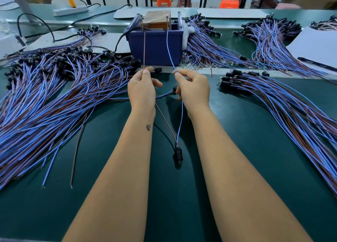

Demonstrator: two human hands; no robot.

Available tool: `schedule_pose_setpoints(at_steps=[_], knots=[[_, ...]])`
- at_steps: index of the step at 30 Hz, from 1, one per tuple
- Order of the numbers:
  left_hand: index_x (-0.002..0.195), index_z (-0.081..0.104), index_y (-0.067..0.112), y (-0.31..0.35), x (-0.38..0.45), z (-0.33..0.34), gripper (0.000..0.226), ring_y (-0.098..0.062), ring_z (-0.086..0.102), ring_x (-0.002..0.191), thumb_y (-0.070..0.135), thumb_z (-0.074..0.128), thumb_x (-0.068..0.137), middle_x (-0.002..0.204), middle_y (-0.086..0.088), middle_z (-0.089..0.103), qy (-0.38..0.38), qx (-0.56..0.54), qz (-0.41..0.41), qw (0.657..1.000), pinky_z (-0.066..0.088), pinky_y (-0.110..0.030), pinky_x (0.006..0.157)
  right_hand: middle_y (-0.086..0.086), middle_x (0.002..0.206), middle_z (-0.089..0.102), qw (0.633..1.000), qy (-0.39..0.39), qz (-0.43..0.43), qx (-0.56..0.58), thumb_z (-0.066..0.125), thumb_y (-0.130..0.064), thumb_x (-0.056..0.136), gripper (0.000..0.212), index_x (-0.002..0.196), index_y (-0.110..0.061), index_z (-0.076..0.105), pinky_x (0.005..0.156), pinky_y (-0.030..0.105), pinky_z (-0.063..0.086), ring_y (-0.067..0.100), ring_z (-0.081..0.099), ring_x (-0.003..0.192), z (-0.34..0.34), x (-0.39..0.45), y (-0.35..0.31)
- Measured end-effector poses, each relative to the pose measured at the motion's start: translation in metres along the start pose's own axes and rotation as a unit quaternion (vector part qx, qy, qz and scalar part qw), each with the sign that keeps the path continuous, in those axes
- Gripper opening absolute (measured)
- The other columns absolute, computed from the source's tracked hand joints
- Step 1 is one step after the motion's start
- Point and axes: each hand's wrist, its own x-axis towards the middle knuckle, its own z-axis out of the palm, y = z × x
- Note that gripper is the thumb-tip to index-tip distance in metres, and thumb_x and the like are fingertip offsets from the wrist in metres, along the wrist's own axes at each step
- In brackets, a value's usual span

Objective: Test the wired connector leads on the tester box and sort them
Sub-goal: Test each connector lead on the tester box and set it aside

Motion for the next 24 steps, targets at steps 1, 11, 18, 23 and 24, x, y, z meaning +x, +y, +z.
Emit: schedule_pose_setpoints(at_steps=[1,11,18,23,24], knots=[[0.096,0.065,0.023,0.0001,0.0001,-0.0003,0.026,-0.010,0.041,0.053,0.022,0.040,0.105,0.050,0.007,0.058,0.000,-0.001,0.000,1.000,0.034,-0.023,0.056,-0.007,0.057,0.058,1.000,0.000,0.000,-0.001,0.061,-0.024,0.093,0.012,0.090,-0.032,0.069,0.069,0.051,0.057,0.011,0.057,0.056,-0.0001,-0.0002,-0.0002],[0.101,0.064,0.020,0.0021,0.0011,-0.0017,0.025,-0.008,0.039,0.046,0.020,0.038,0.105,0.052,0.005,0.058,0.008,-0.027,0.001,1.000,0.032,-0.017,0.044,-0.006,0.056,0.058,1.000,-0.001,0.001,0.001,0.061,-0.024,0.092,0.011,0.090,-0.032,0.069,0.069,0.051,0.057,0.012,0.058,0.055,-0.0001,0.0003,0.0003],[0.107,0.065,0.019,0.0020,0.0029,-0.0023,0.025,-0.010,0.033,0.045,0.022,0.040,0.105,0.054,0.006,0.059,0.008,-0.026,-0.006,1.000,0.030,-0.018,0.043,-0.007,0.056,0.058,1.000,-0.004,0.000,0.000,0.061,-0.024,0.093,0.014,0.087,-0.034,0.068,0.070,0.051,0.057,0.010,0.058,0.053,-0.0002,0.0002,0.0001],[0.105,0.065,0.019,0.0021,0.0033,-0.0028,0.025,-0.008,0.034,0.043,0.021,0.039,0.105,0.052,0.007,0.059,0.004,-0.022,-0.006,1.000,0.031,-0.017,0.042,-0.005,0.056,0.058,1.000,-0.001,-0.001,0.001,0.061,-0.023,0.093,0.014,0.087,-0.033,0.068,0.070,0.051,0.057,0.012,0.057,0.054,-0.0007,-0.0005,-0.0019],[0.105,0.065,0.019,0.0022,0.0036,-0.0028,0.025,-0.008,0.034,0.042,0.021,0.039,0.105,0.051,0.007,0.059,0.002,-0.022,-0.006,1.000,0.031,-0.016,0.042,-0.003,0.056,0.058,1.000,0.003,-0.001,0.004,0.060,-0.024,0.093,0.012,0.089,-0.032,0.069,0.070,0.051,0.057,0.013,0.056,0.054,-0.0007,-0.0007,-0.0022]])
